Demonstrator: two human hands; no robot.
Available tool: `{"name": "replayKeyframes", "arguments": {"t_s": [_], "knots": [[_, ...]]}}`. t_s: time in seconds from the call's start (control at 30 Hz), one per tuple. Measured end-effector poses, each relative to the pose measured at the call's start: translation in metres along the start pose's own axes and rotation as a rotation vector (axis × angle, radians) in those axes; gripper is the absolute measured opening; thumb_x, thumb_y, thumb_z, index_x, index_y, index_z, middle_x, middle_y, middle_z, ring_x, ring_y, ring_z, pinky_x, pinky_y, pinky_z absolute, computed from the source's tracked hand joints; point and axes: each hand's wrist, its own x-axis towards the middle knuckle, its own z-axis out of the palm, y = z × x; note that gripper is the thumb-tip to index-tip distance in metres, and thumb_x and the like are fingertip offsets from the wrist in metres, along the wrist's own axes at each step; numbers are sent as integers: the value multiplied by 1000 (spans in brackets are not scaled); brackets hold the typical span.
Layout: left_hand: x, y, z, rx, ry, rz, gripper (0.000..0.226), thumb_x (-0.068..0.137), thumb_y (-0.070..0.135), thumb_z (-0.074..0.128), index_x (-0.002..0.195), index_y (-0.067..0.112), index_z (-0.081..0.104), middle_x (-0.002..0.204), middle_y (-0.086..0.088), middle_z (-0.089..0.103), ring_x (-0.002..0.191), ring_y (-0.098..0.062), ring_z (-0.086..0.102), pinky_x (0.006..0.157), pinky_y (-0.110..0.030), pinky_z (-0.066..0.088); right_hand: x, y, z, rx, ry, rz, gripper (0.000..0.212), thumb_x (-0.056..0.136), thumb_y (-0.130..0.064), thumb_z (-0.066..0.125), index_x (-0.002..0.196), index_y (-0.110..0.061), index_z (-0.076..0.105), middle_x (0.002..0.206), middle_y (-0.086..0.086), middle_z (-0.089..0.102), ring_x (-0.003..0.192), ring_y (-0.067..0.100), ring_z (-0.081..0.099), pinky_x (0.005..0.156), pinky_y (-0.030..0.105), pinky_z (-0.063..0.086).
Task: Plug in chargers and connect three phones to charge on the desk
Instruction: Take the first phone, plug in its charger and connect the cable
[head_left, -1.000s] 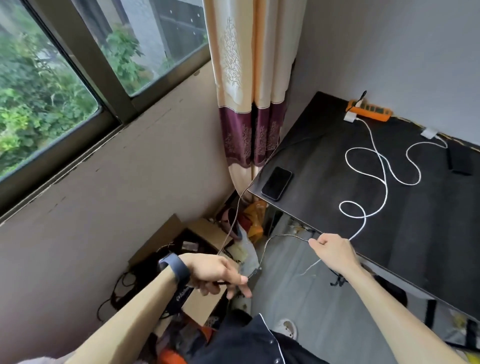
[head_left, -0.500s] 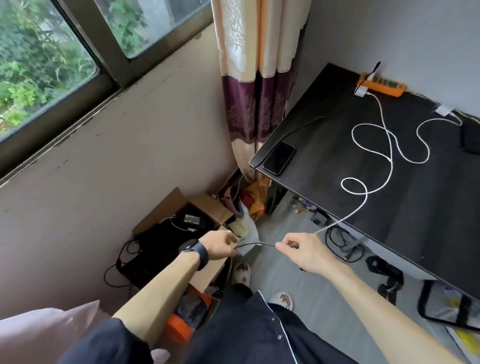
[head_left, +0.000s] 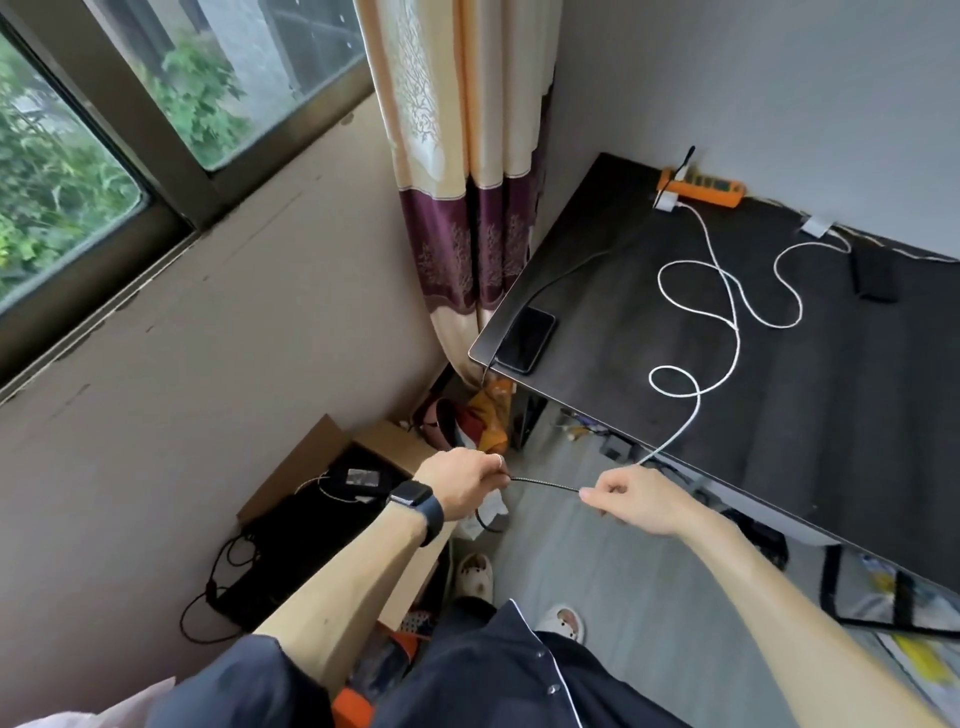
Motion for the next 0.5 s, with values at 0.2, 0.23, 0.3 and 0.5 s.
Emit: {"name": "replayKeyframes", "arguments": {"t_s": [0.2,0.23,0.3,0.5], "knots": [[-7,-37,6,7,-166,-183,24,99,40,47,112,29,65,114,-6,69,102,-28,65,83,-35,52,-15,32,-12,186,-25,90,38,97,-44,54,79,-17,73,62,-8,59,55,8,52,60,20,42],[-5,-35,6,38,-207,-173,26,98,36,51,120,29,63,120,-7,68,108,-28,64,88,-35,51,-18,31,-14,169,-15,71,36,97,-44,55,79,-19,73,62,-9,60,55,6,52,59,19,40],[2,-17,3,53,-224,-105,47,91,35,59,137,31,52,136,-5,61,124,-27,56,100,-36,48,-19,23,-15,107,20,21,34,96,-48,55,78,-25,73,61,-11,63,55,2,53,58,18,39],[35,73,-23,-204,-160,169,42,92,53,58,114,19,68,108,-3,72,97,-21,66,89,-36,53,-8,-15,-22,169,184,-110,31,94,-52,57,70,-35,67,59,-12,63,53,0,52,57,19,40]]}}
